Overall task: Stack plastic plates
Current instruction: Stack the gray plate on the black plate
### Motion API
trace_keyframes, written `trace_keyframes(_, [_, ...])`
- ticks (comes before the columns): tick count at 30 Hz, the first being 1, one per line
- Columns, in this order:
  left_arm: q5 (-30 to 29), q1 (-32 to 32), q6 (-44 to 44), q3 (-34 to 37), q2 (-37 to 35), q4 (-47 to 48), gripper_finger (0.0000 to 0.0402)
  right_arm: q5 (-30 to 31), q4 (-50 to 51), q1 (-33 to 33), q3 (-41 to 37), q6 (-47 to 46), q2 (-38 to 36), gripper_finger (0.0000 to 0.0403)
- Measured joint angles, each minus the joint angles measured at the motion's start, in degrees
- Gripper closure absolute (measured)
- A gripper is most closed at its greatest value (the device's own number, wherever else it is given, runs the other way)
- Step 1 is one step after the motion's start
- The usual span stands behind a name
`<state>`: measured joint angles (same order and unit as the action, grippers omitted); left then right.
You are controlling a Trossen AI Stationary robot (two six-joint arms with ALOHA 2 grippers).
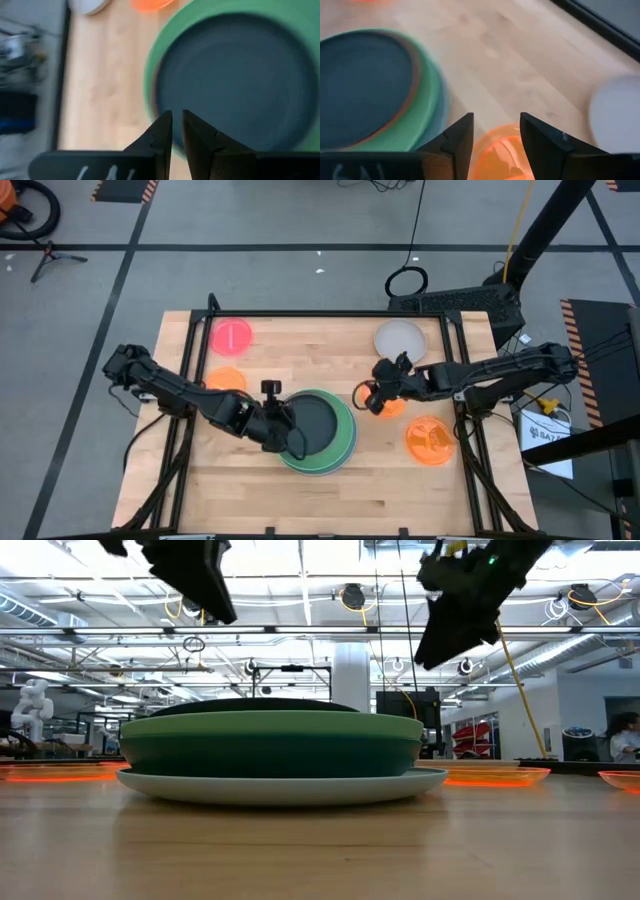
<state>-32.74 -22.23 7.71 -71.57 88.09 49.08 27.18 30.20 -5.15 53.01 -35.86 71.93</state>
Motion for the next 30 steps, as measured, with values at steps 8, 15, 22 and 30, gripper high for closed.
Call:
trace_keyframes(8, [-9.80,-0.88,3.52,0.00,-0.36,9.47,0.0352,-2.17,-0.46,9.83,0.00,-2.58,2.93,0.0248])
trace_keyframes(15, [-11.16,-1.41,3.58,3.64,-5.98,8.82,0.0352,-7.88,-0.21,19.69,0.00,-1.95,3.27,0.0248])
trace_keyframes(22, [-14.61,-1.86,-1.21,13.45,-16.10,-6.77,0.0352,-9.79,-5.95,26.24,0.00,3.99,4.68,0.0248])
trace_keyframes(30, [-16.91,-1.40,-9.05,18.10,-22.76,-17.93,0.0352,-13.86,-10.72,30.61,0.04,6.69,11.86,0.0248])
